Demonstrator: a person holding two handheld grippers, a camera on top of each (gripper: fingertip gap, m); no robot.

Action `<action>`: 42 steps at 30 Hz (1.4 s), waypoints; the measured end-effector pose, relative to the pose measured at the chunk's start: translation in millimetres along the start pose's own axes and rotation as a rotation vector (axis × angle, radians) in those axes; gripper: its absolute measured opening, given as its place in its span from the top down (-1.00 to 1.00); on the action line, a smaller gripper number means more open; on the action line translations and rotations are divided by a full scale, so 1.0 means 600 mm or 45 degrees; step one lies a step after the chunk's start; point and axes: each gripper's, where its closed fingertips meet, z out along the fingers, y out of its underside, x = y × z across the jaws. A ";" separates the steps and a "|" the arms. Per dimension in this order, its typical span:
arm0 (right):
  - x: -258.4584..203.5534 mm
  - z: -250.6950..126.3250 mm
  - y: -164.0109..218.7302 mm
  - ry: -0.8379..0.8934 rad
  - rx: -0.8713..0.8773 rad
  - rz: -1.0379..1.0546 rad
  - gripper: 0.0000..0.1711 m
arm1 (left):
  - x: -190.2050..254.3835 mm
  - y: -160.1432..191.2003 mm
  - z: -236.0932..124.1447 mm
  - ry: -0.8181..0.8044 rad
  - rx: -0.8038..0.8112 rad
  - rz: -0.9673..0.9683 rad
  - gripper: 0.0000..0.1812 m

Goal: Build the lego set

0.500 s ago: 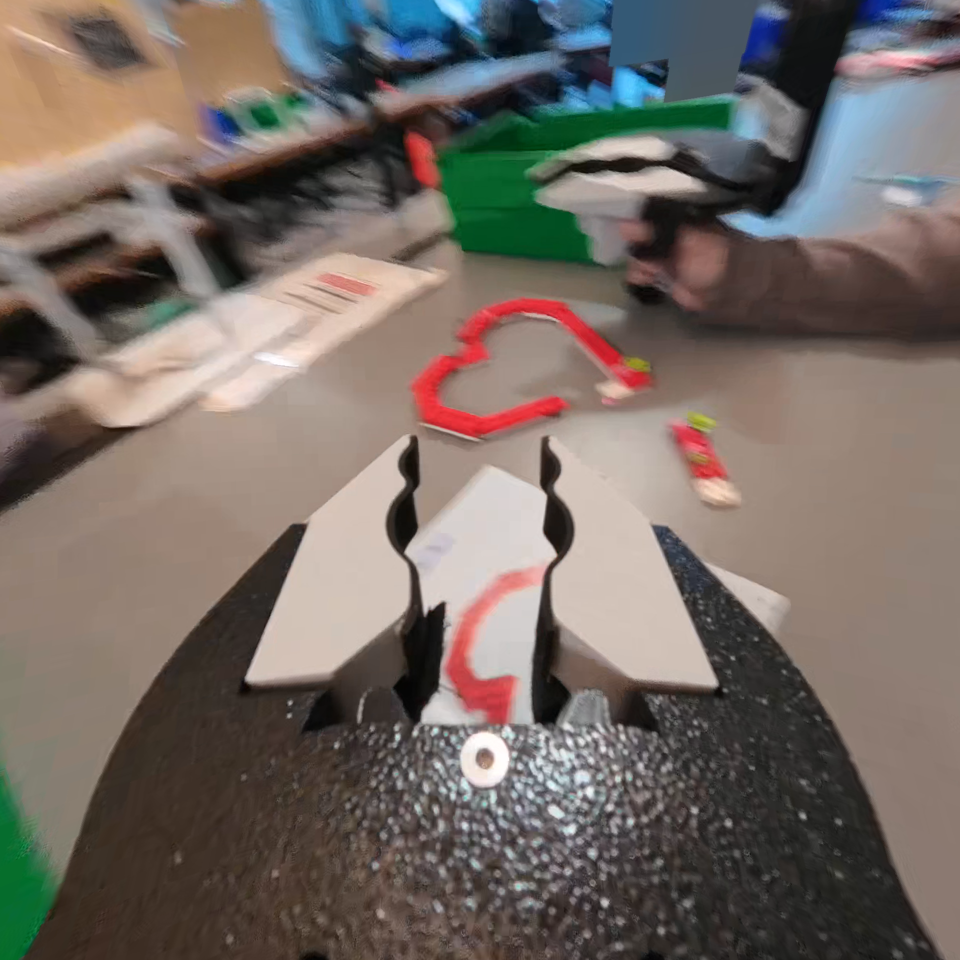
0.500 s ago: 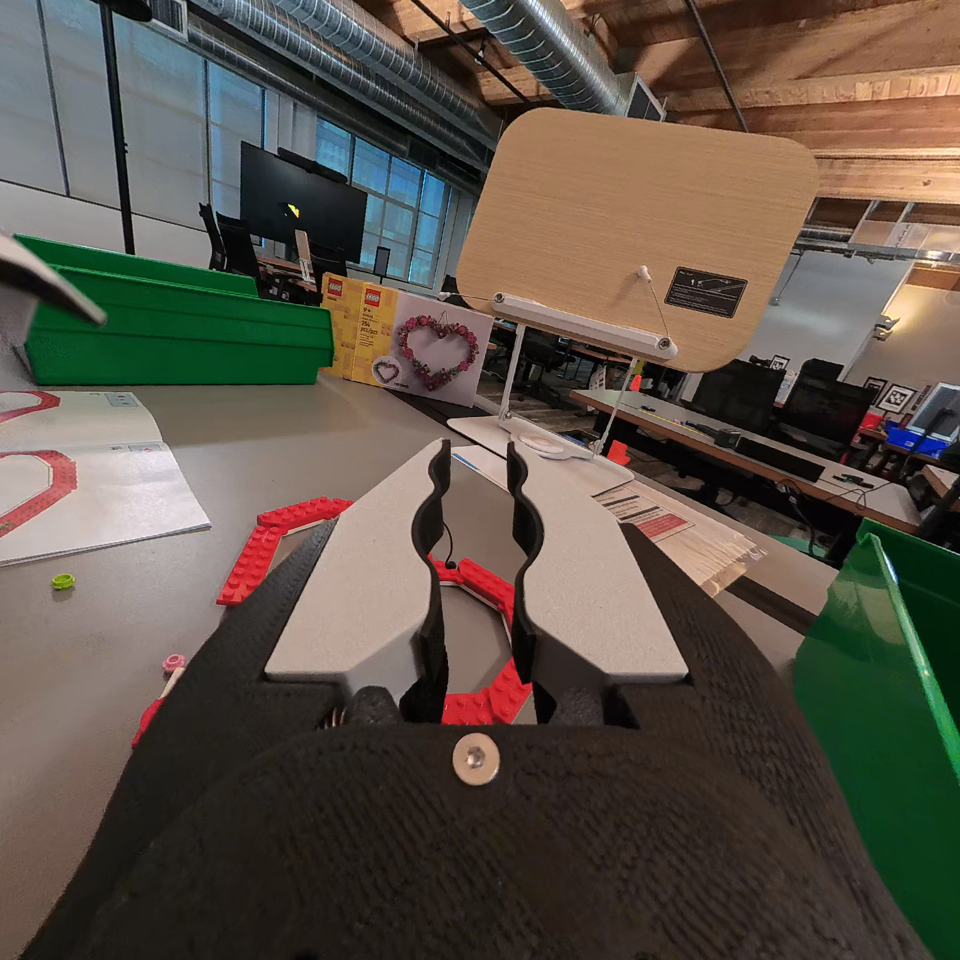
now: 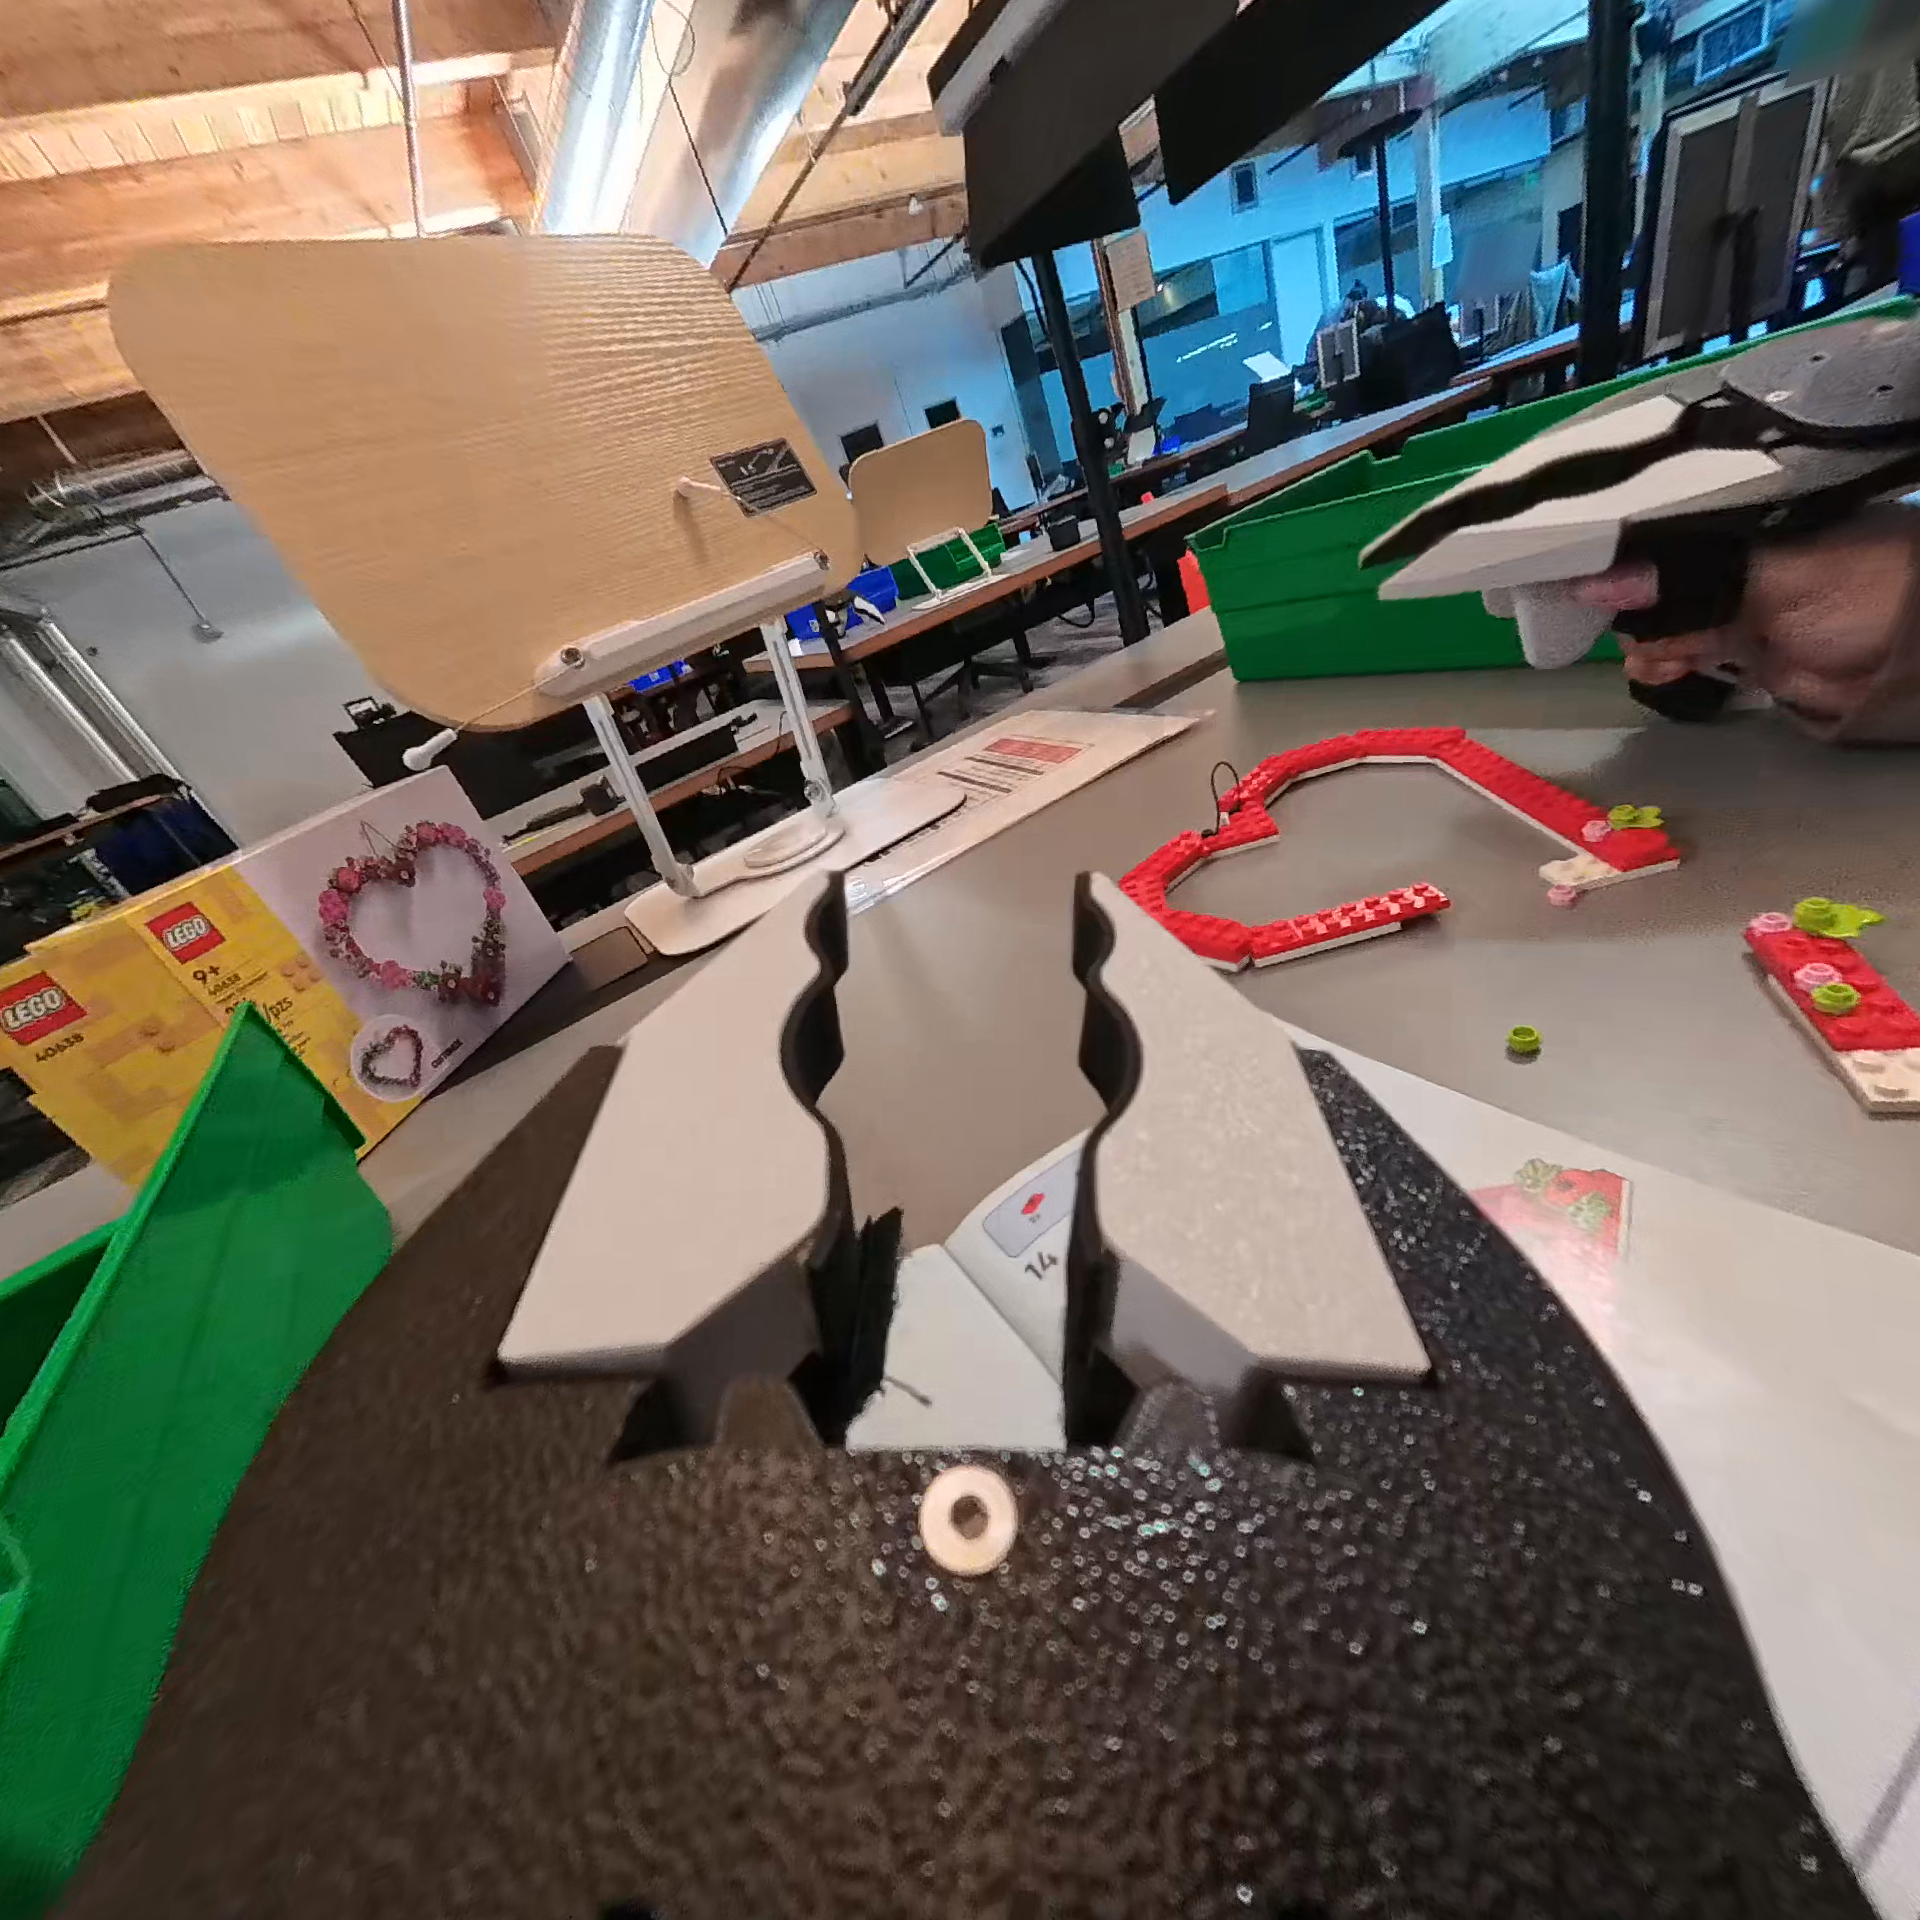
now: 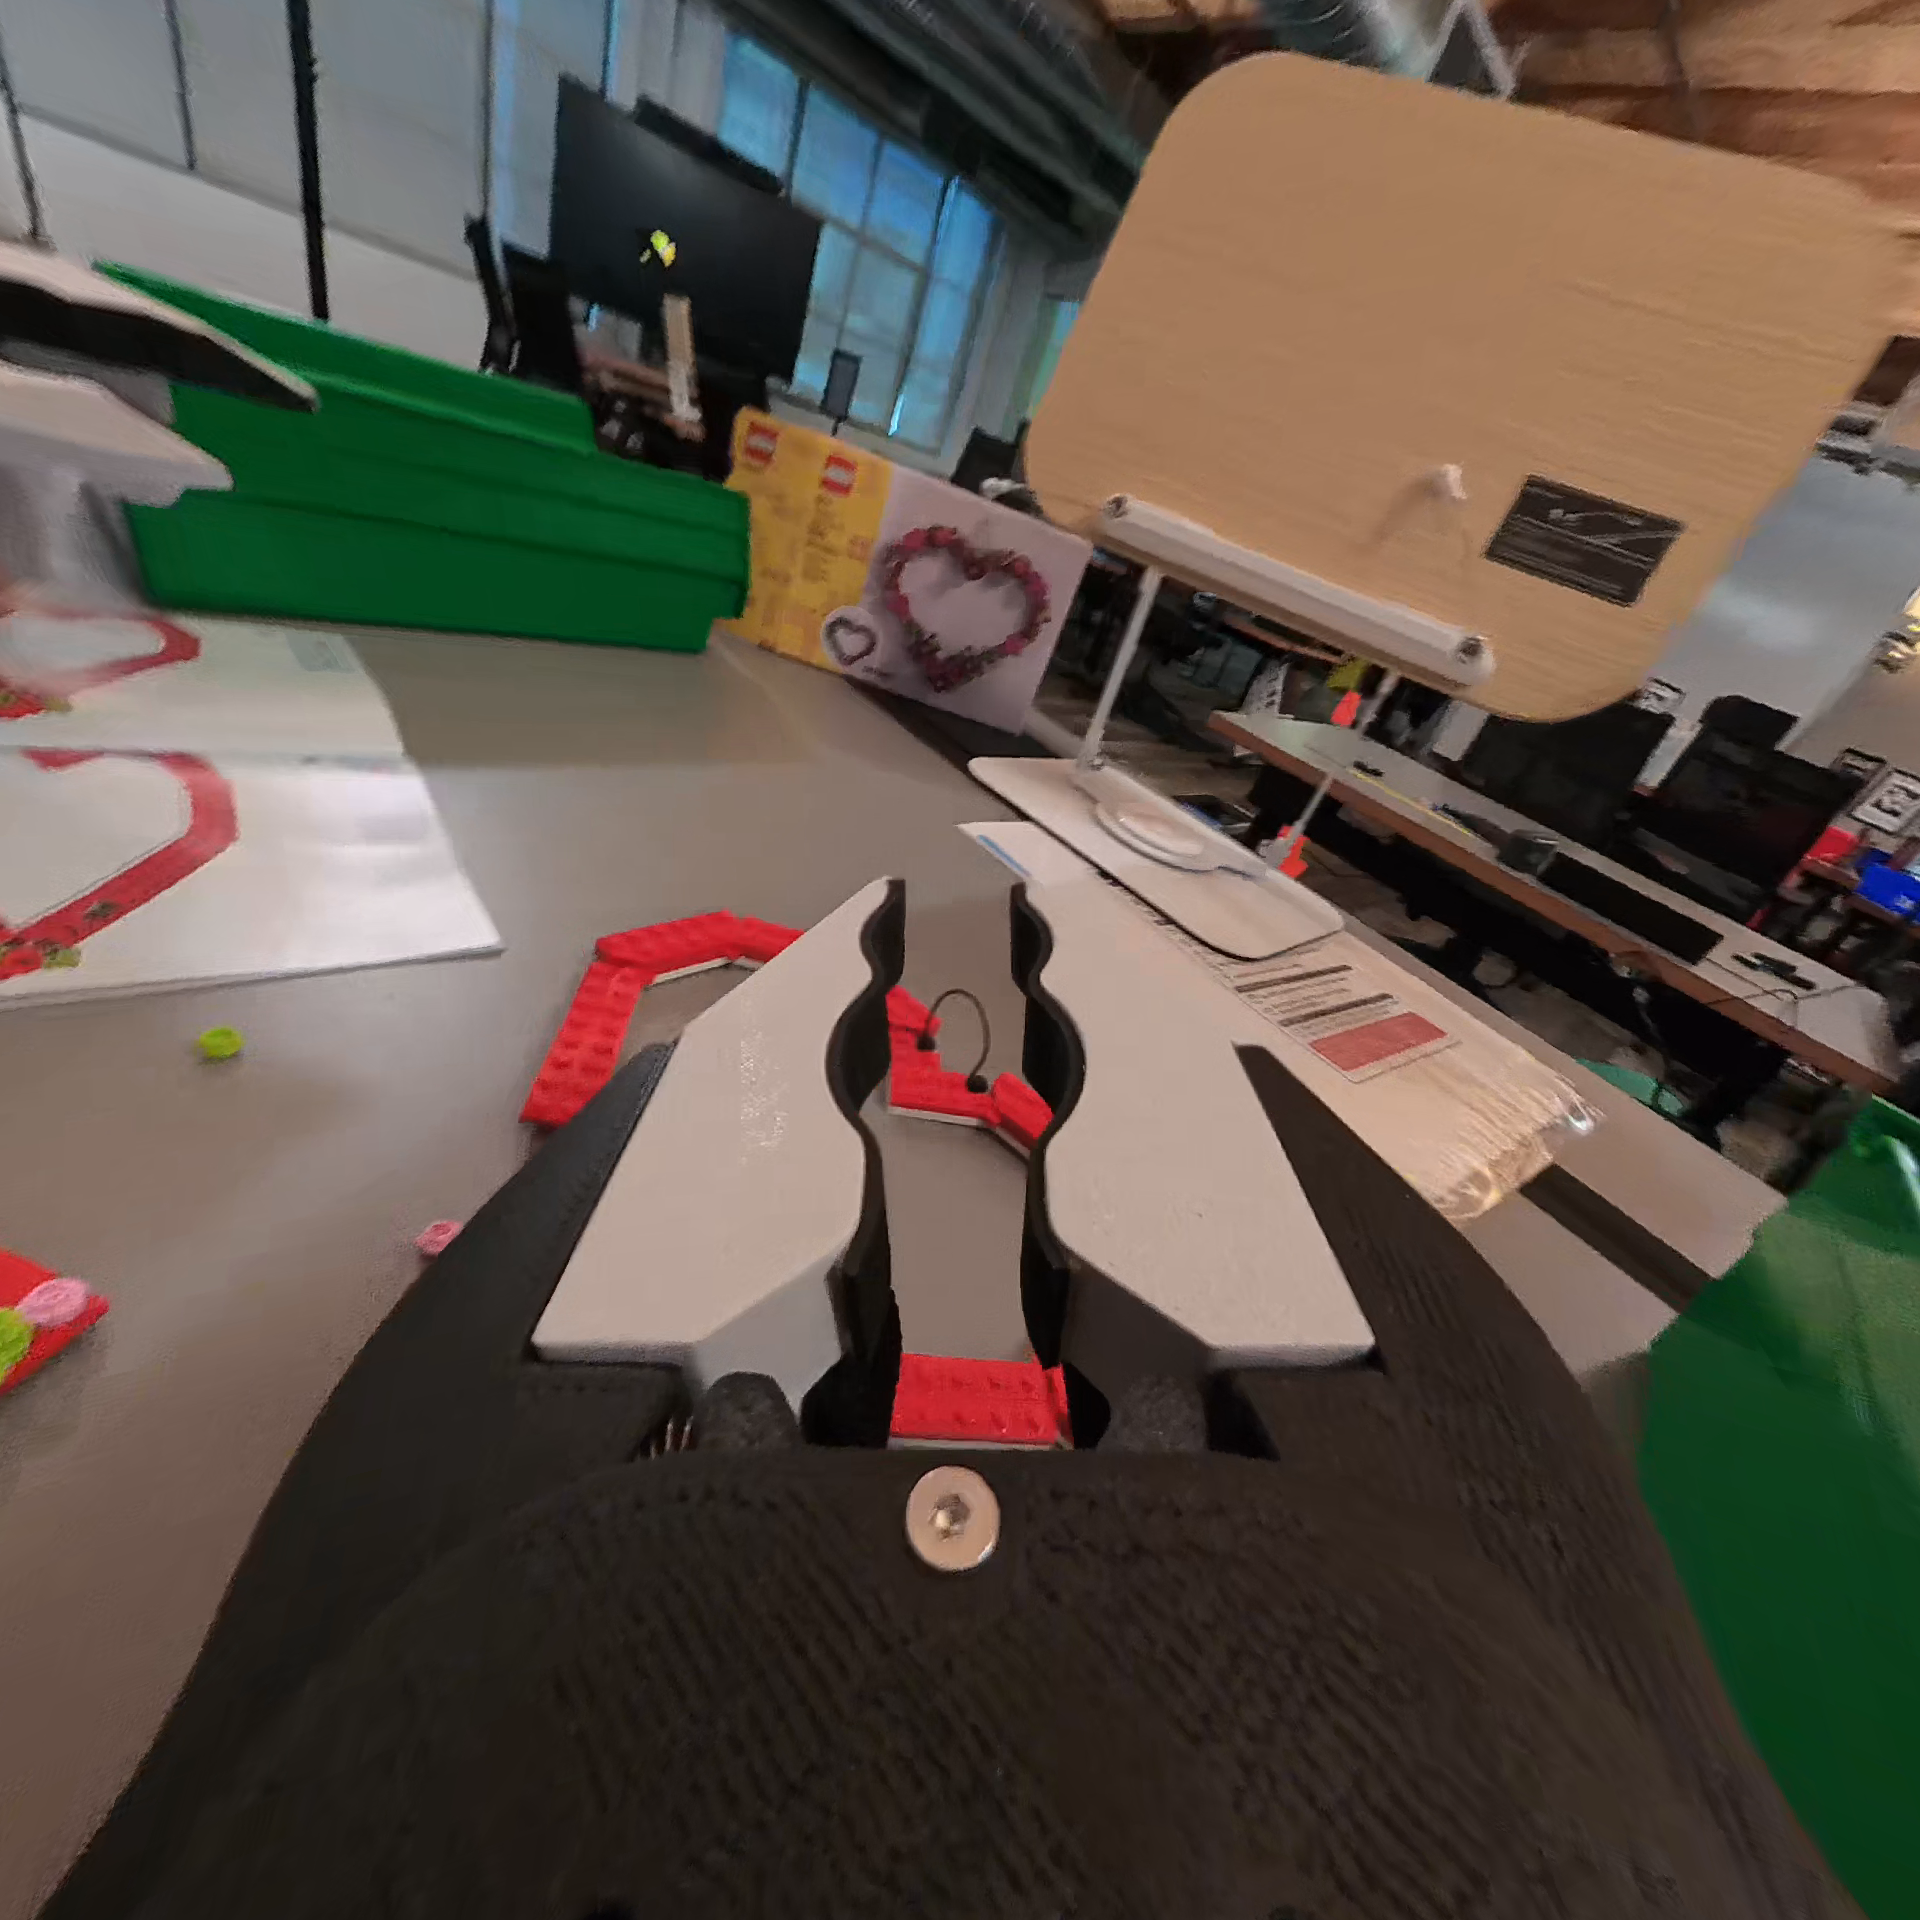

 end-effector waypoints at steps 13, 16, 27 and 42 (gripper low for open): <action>0.016 -0.025 0.010 0.079 -0.120 -0.147 0.78 | 0.025 0.008 0.004 0.098 -0.027 0.026 0.59; 0.032 -0.031 0.017 0.143 -0.097 -0.129 0.79 | 0.026 0.008 0.003 0.105 -0.022 0.019 0.59; 0.010 -0.016 0.027 0.026 -0.100 -0.139 0.80 | 0.029 0.011 0.005 0.120 -0.036 0.019 0.60; -0.191 -0.050 0.103 -0.991 -0.953 -0.175 0.88 | 0.023 0.012 0.007 0.113 -0.039 -0.009 0.60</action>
